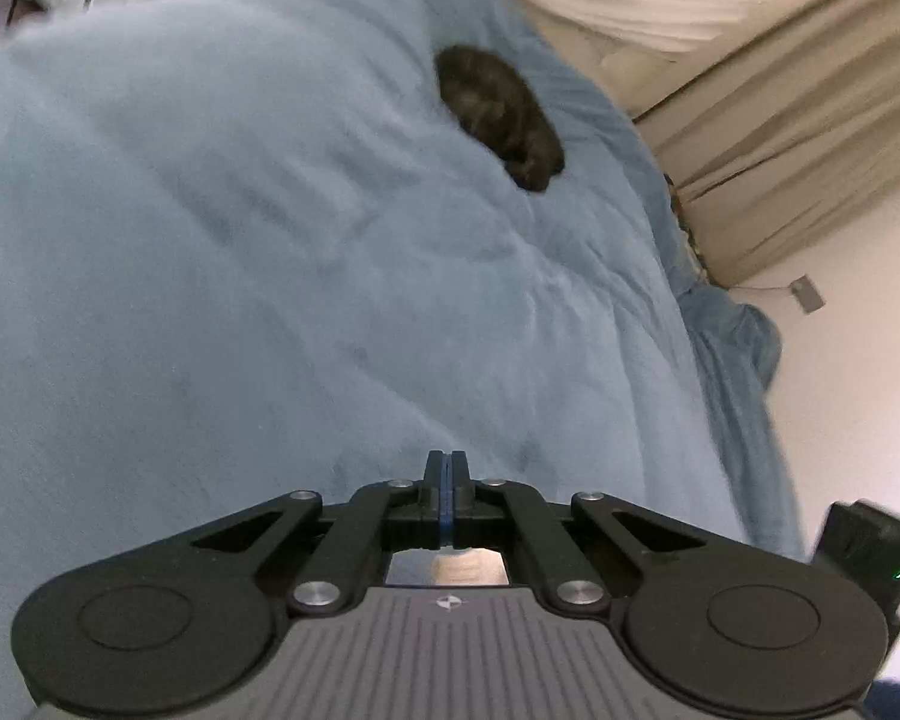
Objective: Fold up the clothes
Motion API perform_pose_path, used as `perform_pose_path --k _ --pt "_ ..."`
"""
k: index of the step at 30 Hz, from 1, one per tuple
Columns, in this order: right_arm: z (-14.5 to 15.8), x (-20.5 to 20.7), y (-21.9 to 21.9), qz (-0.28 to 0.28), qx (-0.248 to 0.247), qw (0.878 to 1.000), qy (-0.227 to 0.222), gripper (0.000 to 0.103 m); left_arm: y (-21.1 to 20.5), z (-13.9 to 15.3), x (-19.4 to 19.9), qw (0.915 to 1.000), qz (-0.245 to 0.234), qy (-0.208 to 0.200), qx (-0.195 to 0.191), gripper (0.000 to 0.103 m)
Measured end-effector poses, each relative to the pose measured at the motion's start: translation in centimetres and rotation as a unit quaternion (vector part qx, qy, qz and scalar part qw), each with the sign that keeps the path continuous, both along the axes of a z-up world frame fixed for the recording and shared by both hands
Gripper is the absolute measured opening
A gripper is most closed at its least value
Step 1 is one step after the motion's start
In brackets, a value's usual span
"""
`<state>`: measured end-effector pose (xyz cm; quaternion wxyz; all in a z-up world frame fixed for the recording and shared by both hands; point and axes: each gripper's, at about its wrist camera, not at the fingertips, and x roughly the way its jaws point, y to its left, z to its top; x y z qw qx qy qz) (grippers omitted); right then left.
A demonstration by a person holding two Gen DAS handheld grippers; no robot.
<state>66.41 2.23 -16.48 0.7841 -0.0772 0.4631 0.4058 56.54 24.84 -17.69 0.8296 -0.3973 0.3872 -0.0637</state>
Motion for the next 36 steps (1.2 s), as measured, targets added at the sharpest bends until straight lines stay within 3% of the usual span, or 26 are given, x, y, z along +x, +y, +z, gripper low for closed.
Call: perform_pose_path --k 4,8,13,17,21,23,24,29,33,36 --pt "1.2 -0.6 -0.5 -0.013 -0.001 0.999 -0.030 0.007 -0.5 1.1 -1.0 0.9997 -0.020 -0.015 0.009 0.000" --pt "2.9 -2.6 -0.3 0.032 0.015 0.998 -0.044 0.010 -1.8 2.3 -3.0 0.9975 -0.059 -0.024 0.030 0.000" --pt "0.1 -4.4 2.4 0.087 -0.030 0.996 -0.022 0.010 -4.1 -1.4 -3.1 0.9930 -0.092 0.019 0.072 0.000" --pt "-2.7 -2.2 3.9 0.055 -0.043 0.997 -0.019 0.000 -3.9 -4.0 0.1 0.9945 -0.074 0.026 0.069 0.000" --pt "-3.4 0.6 4.8 0.016 -0.026 0.999 -0.011 0.000 -3.8 -4.4 3.6 0.9930 -0.070 0.020 0.093 0.000" --pt "-2.8 1.2 4.9 0.000 -0.020 1.000 -0.009 0.000 -3.5 -3.8 4.7 0.9937 -0.068 0.024 0.086 0.000" --pt "-2.1 1.1 4.5 -0.006 -0.009 1.000 -0.007 0.005 -3.4 -3.2 4.6 0.9937 -0.068 0.021 0.086 0.000" --pt "2.6 -1.4 -0.5 -0.019 0.010 0.999 -0.024 0.006 -2.7 0.2 0.7 0.9924 -0.093 0.005 0.081 0.000" --pt "5.3 -5.2 -7.4 -0.056 -0.041 0.996 -0.052 0.007 -3.8 0.6 -3.7 0.9864 -0.137 0.017 0.089 0.000" --pt "5.2 -7.7 -11.7 -0.093 -0.095 0.989 -0.060 0.007 -5.4 -0.2 -5.0 0.9799 -0.159 0.024 0.118 0.001"
